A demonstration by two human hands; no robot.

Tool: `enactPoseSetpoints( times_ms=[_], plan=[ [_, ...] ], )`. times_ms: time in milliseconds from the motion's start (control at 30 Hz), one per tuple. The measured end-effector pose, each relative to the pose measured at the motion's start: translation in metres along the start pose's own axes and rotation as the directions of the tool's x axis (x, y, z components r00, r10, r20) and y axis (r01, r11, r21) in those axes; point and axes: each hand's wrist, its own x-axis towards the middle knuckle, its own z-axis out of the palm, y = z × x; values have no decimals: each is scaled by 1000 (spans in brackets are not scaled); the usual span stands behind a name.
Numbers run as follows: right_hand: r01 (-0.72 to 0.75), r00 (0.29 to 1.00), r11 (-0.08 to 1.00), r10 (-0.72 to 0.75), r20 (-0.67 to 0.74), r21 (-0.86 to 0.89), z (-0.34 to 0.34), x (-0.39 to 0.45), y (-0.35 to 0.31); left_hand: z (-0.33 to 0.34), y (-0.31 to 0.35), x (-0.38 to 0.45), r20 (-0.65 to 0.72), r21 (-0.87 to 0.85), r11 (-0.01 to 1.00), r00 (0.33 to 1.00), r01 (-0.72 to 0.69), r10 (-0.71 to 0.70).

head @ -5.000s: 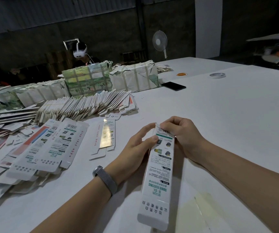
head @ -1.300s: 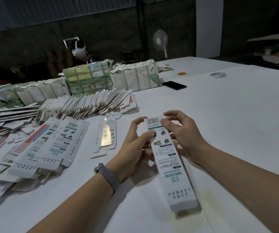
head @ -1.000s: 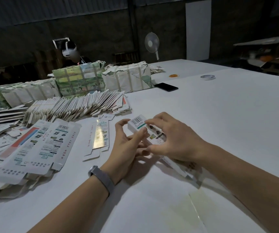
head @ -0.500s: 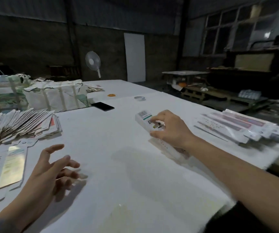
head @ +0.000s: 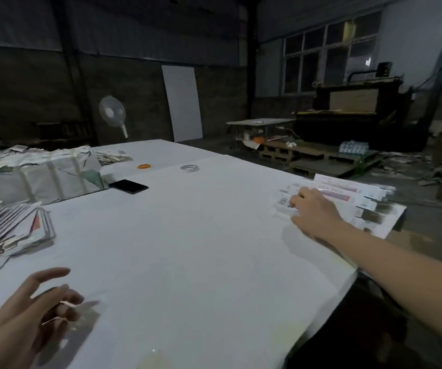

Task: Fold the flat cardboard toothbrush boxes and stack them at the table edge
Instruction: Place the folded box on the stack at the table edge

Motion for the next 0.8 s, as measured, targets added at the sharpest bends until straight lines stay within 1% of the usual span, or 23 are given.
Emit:
enactPoseSetpoints(
  times_ms=[100, 200, 333, 433, 467, 533, 567, 600, 633, 667, 700, 733, 767, 800],
  plan=[
    [81, 996, 989, -78, -35, 127, 1, -1, -46, 6, 5, -3, -37, -4, 1000, 999, 10, -10],
    [174, 985, 940, -173, -31, 293, -6, -10, -113, 13, 10, -7, -70, -39, 999, 997, 14, -17],
    [290, 942, 808, -337, -1, 513, -20, -33, -216, 19, 15, -12, -101, -43, 999, 995, -1, -3],
    [344, 888, 692, -459, 18, 635, -30, -55, -288, 24, 18, -12, -142, -53, 999, 990, -6, -1],
    [361, 863, 637, -505, 14, 681, -31, -64, -319, 18, 20, -16, -171, -46, 999, 985, -15, 7],
    [350, 852, 570, -524, 0, 743, -32, -77, -346, 27, 21, -13, -175, -10, 999, 984, -39, 37],
    [335, 850, 534, -527, -4, 776, -30, -83, -361, 24, 21, -13, -197, 53, 996, 977, -69, 78],
    [318, 851, 505, -525, -7, 803, -27, -90, -373, 20, 20, -14, -222, 173, 979, 964, -112, 149],
    [301, 851, 482, -526, -3, 823, -23, -96, -380, 16, 18, -13, -238, 336, 928, 939, -160, 248],
    [298, 845, 462, -534, -6, 835, -19, -101, -384, 10, 18, -14, -237, 514, 835, 903, -197, 359],
    [305, 839, 444, -543, -18, 843, -16, -103, -386, 3, 17, -15, -208, 681, 700, 861, -213, 465],
    [312, 839, 416, -543, -43, 854, -14, -103, -386, -5, 16, -15, -157, 817, 542, 827, -199, 540],
    [316, 841, 386, -537, -67, 866, -12, -102, -384, -11, 16, -14, -118, 905, 400, 816, -146, 566],
    [321, 839, 366, -538, -82, 873, -10, -101, -383, -19, 15, -11, -123, 954, 296, 828, -54, 548]
  ],
)
